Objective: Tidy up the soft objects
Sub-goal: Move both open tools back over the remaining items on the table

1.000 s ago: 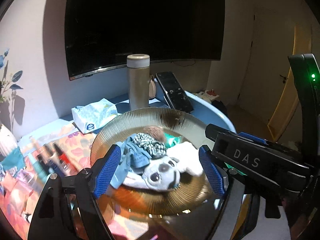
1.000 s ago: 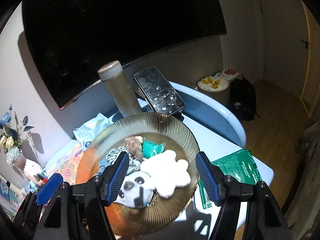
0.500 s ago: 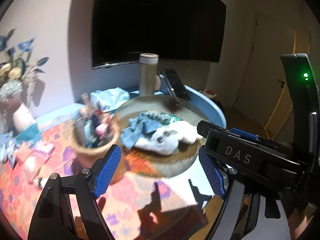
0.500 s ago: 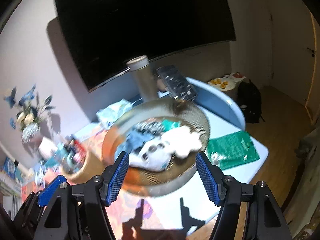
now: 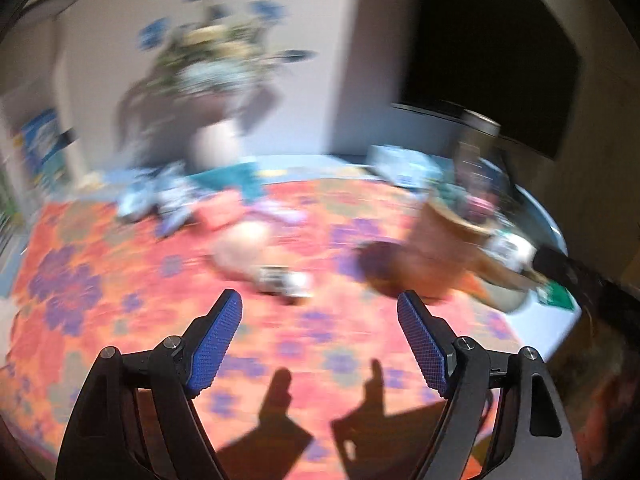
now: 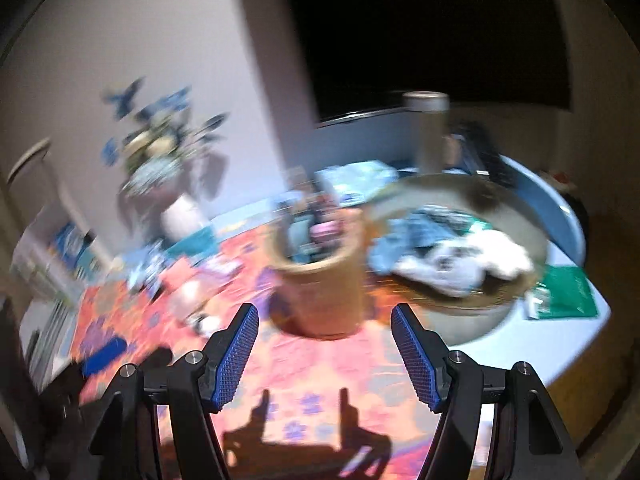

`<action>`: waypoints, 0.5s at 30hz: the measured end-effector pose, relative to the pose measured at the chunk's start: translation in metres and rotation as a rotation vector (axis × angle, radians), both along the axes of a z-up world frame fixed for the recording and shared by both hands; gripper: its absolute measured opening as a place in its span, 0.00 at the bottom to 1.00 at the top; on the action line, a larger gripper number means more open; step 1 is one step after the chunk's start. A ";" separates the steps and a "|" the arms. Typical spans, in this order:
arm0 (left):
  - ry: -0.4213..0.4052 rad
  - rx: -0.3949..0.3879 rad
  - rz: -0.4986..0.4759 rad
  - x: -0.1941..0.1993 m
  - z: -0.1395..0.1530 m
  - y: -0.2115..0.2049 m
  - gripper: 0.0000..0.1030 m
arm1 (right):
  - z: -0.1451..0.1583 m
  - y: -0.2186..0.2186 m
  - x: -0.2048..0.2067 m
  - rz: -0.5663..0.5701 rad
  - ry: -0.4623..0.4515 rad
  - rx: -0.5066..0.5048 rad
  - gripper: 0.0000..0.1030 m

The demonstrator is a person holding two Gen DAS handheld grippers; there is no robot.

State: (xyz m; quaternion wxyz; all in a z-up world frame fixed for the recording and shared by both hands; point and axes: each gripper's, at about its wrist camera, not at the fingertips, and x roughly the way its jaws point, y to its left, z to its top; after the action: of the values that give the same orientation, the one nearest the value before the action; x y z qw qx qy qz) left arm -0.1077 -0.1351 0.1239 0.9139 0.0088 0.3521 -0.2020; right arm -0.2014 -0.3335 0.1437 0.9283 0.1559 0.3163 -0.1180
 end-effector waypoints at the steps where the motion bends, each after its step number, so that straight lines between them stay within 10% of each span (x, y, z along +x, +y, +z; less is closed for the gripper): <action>1: 0.012 -0.008 0.038 0.011 -0.001 0.018 0.76 | -0.002 0.012 0.006 0.033 0.003 -0.011 0.65; 15: 0.168 -0.058 0.045 0.120 -0.049 0.052 0.76 | -0.084 0.112 0.137 0.402 0.127 -0.138 0.65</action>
State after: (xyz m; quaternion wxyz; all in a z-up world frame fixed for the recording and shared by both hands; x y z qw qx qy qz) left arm 0.0122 -0.0833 0.0749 0.8854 -0.0423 0.4215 -0.1915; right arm -0.0641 -0.2217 0.0598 0.9199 0.0180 0.3899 0.0384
